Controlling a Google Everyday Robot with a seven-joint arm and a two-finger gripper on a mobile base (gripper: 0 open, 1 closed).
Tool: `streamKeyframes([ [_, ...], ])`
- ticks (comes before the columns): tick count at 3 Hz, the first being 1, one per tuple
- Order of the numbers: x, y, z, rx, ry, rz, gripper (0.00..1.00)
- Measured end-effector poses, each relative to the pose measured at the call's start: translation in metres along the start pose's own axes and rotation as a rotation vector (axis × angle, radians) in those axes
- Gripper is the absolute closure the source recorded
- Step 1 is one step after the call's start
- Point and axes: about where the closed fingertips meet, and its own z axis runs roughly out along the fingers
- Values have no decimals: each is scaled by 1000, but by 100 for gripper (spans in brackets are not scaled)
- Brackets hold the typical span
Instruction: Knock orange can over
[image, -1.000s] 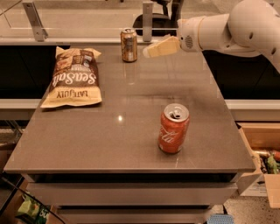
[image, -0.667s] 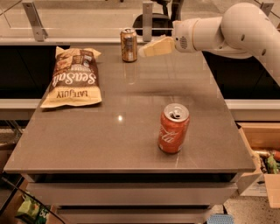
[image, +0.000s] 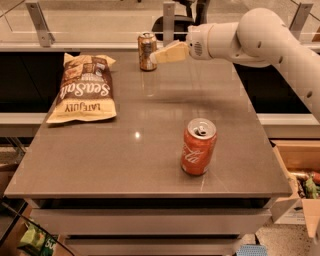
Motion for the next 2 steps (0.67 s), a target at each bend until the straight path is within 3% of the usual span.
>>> streamKeyframes([
  [1, 2, -3, 16, 0, -17, 18, 0],
  [2, 4, -3, 58, 1, -54, 44, 0],
])
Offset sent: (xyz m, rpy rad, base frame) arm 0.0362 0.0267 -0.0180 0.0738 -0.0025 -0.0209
